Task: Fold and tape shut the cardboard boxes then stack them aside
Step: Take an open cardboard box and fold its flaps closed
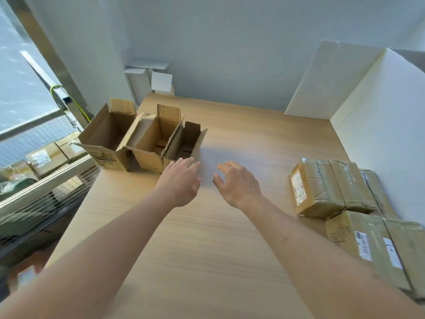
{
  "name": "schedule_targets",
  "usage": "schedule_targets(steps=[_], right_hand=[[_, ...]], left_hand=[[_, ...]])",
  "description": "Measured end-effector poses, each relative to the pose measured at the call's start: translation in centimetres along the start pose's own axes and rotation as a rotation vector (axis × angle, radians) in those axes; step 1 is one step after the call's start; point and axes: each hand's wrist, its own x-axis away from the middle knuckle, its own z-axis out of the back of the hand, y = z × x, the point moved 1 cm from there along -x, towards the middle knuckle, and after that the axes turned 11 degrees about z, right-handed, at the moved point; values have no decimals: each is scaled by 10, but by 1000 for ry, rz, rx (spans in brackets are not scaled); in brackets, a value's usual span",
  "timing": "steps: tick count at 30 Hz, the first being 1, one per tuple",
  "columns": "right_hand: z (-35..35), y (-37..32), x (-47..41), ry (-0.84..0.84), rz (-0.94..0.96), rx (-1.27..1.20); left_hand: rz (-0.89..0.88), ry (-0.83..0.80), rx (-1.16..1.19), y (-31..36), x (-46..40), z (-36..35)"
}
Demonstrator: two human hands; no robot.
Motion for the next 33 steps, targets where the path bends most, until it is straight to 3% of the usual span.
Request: schedule_targets(steps=[8, 18, 24, 33], right_hand=[[-69, -87, -69, -19, -83, -62], [-127, -109, -139, 71, -142, 90], [-130, -112, -113, 113, -166, 129], [-131, -127, -23, -12, -158, 38]], left_hand=[[-25, -113, 16, -119, -32, -30], [-71, -109, 34, -181, -59, -54], [-72, -147, 31, -188, -47, -50], [-75, -190, 53, -166, 13, -39]])
